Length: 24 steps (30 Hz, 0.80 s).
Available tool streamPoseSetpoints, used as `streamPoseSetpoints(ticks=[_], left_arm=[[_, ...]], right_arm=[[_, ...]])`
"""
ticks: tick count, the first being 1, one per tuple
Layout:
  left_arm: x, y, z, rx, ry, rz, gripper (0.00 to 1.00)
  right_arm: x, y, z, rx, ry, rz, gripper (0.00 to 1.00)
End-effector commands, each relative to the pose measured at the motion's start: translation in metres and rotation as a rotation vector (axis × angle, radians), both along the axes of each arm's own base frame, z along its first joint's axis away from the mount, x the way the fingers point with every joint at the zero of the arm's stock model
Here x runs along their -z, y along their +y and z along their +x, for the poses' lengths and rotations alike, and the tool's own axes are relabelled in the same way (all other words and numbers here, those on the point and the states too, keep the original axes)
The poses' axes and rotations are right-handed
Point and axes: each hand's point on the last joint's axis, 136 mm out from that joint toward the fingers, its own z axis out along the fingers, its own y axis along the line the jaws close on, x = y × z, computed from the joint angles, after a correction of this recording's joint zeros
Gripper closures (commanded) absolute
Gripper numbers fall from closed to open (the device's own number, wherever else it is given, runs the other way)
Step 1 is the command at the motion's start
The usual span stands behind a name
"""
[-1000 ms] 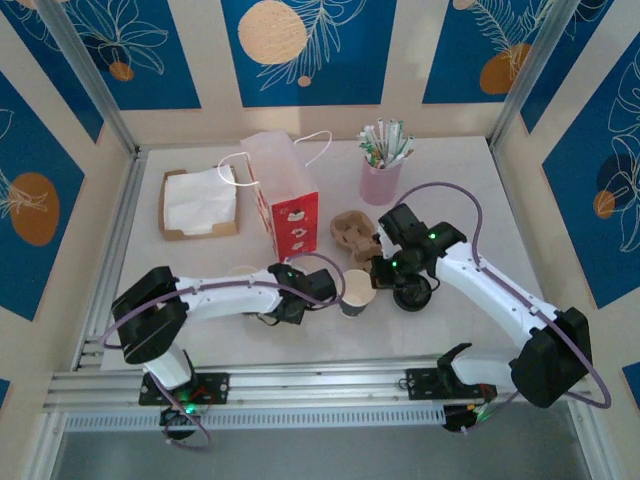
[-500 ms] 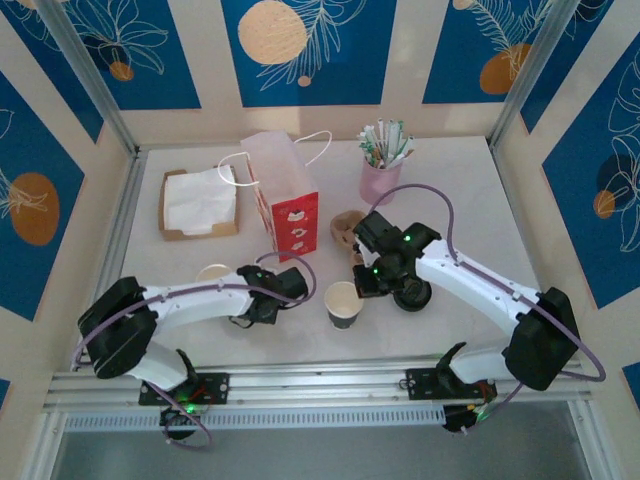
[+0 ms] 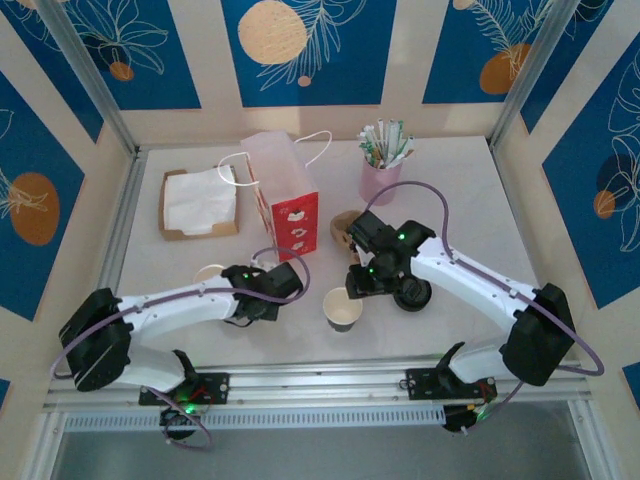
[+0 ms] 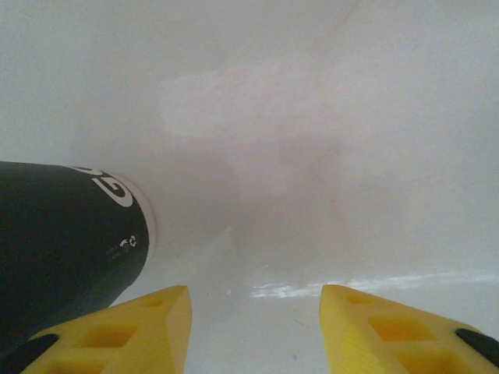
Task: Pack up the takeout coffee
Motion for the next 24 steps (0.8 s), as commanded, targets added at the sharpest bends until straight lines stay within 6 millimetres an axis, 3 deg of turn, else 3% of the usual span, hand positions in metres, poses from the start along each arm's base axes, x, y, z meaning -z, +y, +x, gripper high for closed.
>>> streamPoseSetpoints(ticks=[1, 6, 10, 14, 21, 24], left_arm=[[-0.026, -0.021, 0.005, 0.031, -0.034, -0.112, 0.48], [-0.052, -0.045, 0.007, 0.079, -0.079, -0.216, 0.39], [-0.069, -0.069, 0.009, 0.130, -0.122, -0.299, 0.30], [-0.085, -0.093, 0.010, 0.195, -0.170, -0.376, 0.19], [-0.095, -0.116, 0.014, 0.258, -0.224, -0.419, 0.01], [-0.092, -0.116, 0.015, 0.256, -0.232, -0.417, 0.00]], right_arm=[[-0.024, -0.012, 0.004, 0.036, -0.063, 0.001, 0.49], [-0.037, -0.036, 0.017, 0.126, -0.141, 0.001, 0.20], [-0.035, -0.059, 0.027, 0.240, -0.165, 0.004, 0.05], [-0.027, -0.096, 0.038, 0.419, -0.209, -0.084, 0.01], [0.000, -0.124, 0.046, 0.583, -0.193, -0.115, 0.01], [0.010, -0.133, 0.047, 0.629, -0.198, -0.139, 0.01]])
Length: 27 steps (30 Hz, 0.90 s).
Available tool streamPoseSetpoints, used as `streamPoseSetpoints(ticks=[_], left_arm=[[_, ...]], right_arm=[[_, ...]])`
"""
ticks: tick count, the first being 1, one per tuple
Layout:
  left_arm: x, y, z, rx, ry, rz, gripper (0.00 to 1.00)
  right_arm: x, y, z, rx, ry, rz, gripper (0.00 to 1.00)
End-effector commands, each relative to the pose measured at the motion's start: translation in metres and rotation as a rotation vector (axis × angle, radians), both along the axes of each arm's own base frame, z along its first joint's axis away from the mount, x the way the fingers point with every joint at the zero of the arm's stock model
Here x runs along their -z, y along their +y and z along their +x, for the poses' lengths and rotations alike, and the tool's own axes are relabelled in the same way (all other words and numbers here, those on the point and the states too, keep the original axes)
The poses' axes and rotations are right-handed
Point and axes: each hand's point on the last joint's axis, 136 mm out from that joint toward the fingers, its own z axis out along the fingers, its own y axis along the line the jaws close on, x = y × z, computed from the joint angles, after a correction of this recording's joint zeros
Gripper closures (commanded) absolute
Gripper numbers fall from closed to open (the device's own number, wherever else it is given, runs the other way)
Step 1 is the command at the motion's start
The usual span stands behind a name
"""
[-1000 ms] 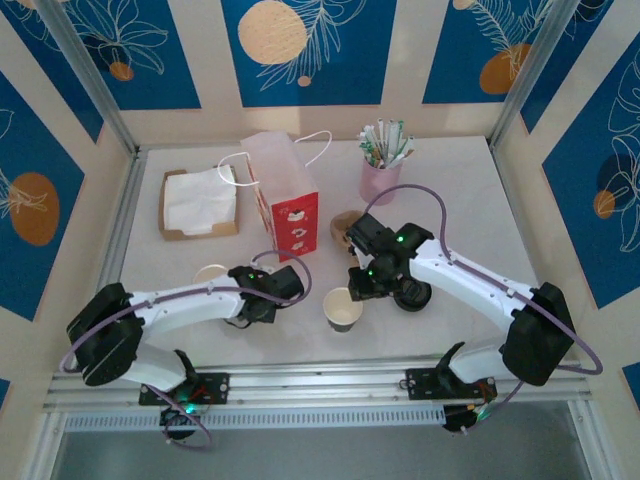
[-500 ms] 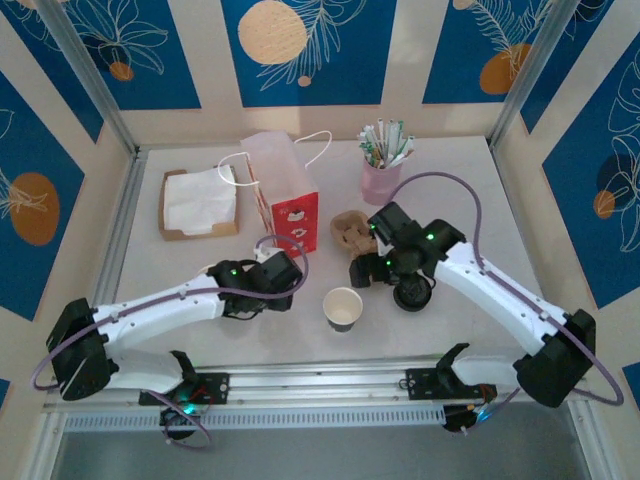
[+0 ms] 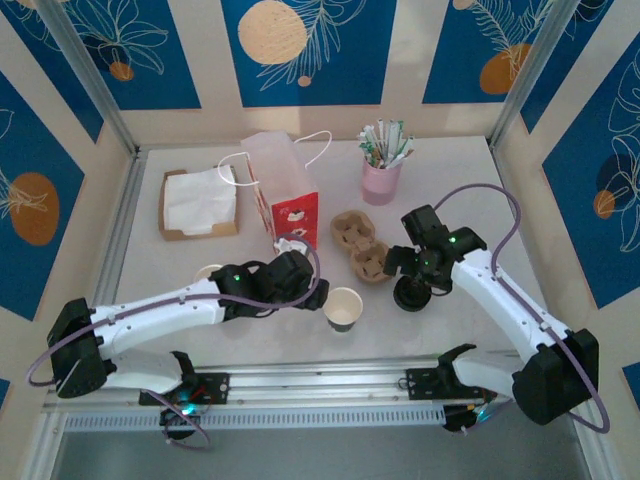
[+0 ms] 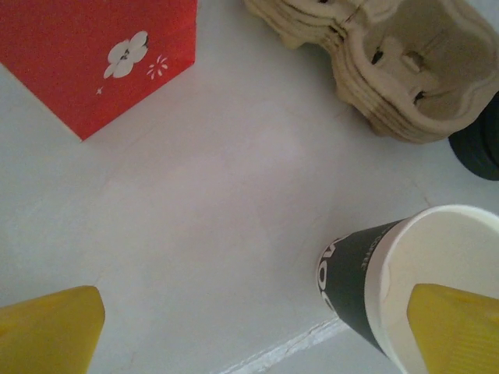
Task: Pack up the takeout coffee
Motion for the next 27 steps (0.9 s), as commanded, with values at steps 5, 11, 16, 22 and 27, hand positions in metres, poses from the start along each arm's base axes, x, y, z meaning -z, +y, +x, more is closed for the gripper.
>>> streamPoseSetpoints(ticks=[5, 11, 16, 22, 27], left_arm=[[-0.005, -0.009, 0.003, 0.021, -0.037, -0.021, 0.00], [0.000, -0.007, 0.003, 0.017, -0.035, -0.013, 0.00], [0.004, -0.007, 0.003, 0.019, -0.030, -0.003, 0.00], [0.006, -0.008, 0.003, 0.021, -0.026, 0.001, 0.00], [0.006, -0.007, 0.003, 0.020, -0.027, -0.001, 0.00]], right_arm=[[0.017, -0.017, 0.006, 0.091, -0.018, -0.002, 0.03], [0.035, -0.022, 0.002, 0.122, 0.020, 0.024, 0.09], [0.045, -0.016, 0.001, 0.101, 0.043, 0.057, 0.07], [0.054, -0.011, -0.005, 0.093, 0.086, 0.075, 0.08], [0.055, -0.014, -0.009, 0.105, 0.082, 0.067, 0.13]])
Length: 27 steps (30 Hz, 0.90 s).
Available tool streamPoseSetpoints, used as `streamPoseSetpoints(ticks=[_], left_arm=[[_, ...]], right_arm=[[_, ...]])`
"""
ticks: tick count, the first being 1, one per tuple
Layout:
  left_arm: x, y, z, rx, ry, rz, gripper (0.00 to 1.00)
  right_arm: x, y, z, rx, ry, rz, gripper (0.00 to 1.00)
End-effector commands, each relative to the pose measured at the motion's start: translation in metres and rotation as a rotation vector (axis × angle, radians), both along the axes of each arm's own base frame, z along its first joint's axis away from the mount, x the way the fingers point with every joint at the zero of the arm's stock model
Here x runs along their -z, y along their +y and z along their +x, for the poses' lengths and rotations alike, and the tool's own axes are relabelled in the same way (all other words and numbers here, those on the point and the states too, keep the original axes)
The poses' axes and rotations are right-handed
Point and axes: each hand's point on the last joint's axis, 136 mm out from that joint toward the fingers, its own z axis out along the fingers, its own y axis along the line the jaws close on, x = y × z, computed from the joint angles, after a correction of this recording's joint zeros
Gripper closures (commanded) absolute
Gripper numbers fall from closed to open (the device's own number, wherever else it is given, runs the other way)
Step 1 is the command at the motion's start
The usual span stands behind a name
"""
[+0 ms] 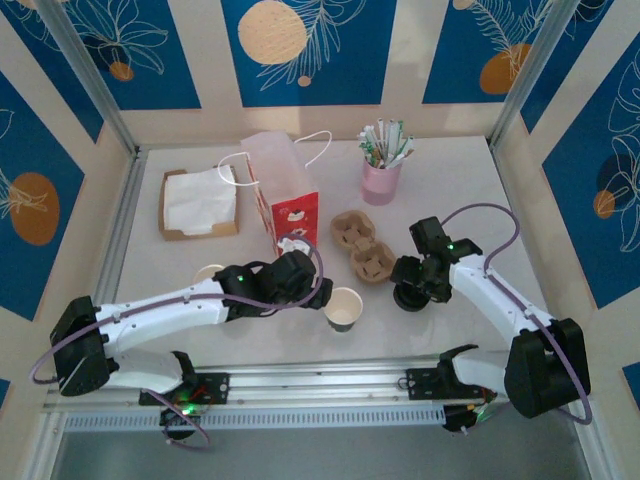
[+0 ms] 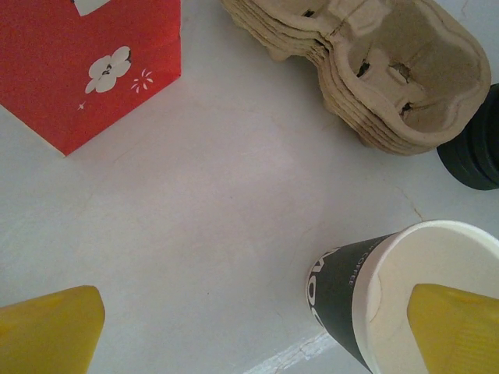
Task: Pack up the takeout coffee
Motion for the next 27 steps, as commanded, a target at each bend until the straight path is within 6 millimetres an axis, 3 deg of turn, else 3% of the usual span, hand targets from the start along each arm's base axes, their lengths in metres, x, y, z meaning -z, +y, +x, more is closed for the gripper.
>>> streamPoseSetpoints(ticks=[1, 21, 27], left_arm=[[0.0045, 0.0007, -0.0009, 0.009, -0.010, 0.013, 0.00], [0.0035, 0.0001, -0.0009, 0.009, -0.009, 0.011, 0.00], [0.0038, -0.0001, -0.0010, 0.010, -0.008, 0.013, 0.00]], right_arm=[[0.0025, 0.0012, -0.0058, 0.008, 0.009, 0.015, 0.13], [0.0074, 0.0031, -0.0049, -0.003, 0.004, 0.024, 0.18], [0.0090, 0.0026, -0.0051, -0.001, 0.008, 0.022, 0.15]])
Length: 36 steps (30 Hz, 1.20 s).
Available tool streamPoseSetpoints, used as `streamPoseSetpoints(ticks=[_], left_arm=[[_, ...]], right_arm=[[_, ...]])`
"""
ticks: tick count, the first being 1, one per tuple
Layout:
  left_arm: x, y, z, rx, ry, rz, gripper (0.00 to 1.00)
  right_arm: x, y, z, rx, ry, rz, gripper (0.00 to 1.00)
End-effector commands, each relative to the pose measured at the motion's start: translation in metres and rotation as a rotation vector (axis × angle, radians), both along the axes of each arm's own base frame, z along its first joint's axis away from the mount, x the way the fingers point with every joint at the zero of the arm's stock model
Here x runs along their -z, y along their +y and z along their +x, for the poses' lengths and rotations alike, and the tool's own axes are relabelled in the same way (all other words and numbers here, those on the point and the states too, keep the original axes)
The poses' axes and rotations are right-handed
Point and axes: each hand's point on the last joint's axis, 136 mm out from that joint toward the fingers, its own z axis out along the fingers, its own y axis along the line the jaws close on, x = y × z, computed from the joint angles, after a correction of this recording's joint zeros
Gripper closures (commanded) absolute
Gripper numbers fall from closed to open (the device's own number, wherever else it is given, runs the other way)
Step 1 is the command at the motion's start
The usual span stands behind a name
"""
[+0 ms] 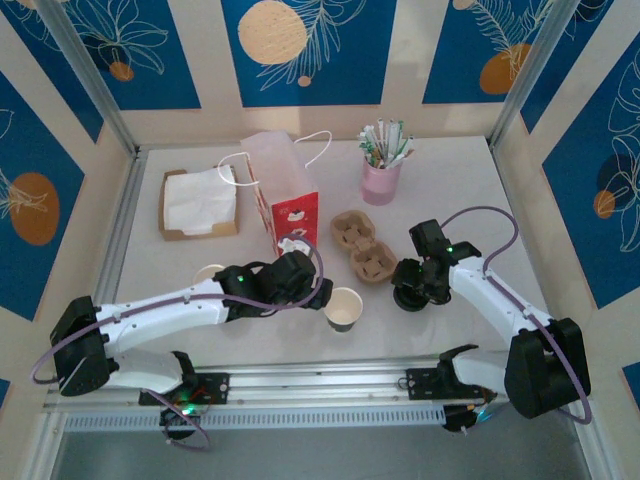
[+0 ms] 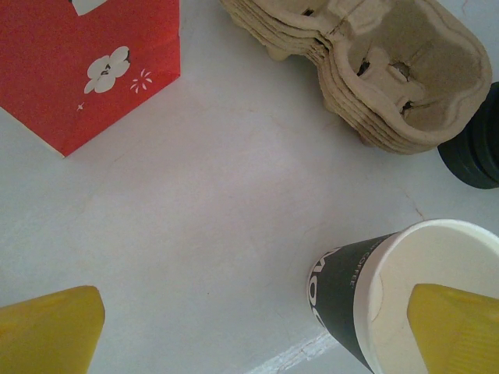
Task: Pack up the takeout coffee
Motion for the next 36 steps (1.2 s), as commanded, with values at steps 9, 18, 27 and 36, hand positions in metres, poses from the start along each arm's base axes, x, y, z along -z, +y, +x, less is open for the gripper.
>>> streamPoseSetpoints(ticks=[9, 18, 27, 36], left_arm=[[0.003, -0.001, -0.001, 0.008, -0.005, 0.012, 0.00], [0.004, -0.001, -0.001, 0.009, -0.003, 0.013, 0.00], [0.003, -0.001, -0.001, 0.009, -0.002, 0.013, 0.00], [0.003, -0.001, -0.001, 0.009, -0.004, 0.014, 0.00]], right_arm=[[0.007, 0.002, -0.004, 0.000, 0.017, 0.020, 0.16], [0.008, 0.002, -0.004, 0.000, 0.018, 0.019, 0.22], [0.003, 0.002, -0.004, -0.001, 0.012, 0.021, 0.24], [-0.016, 0.002, -0.003, -0.004, -0.023, 0.030, 0.25]])
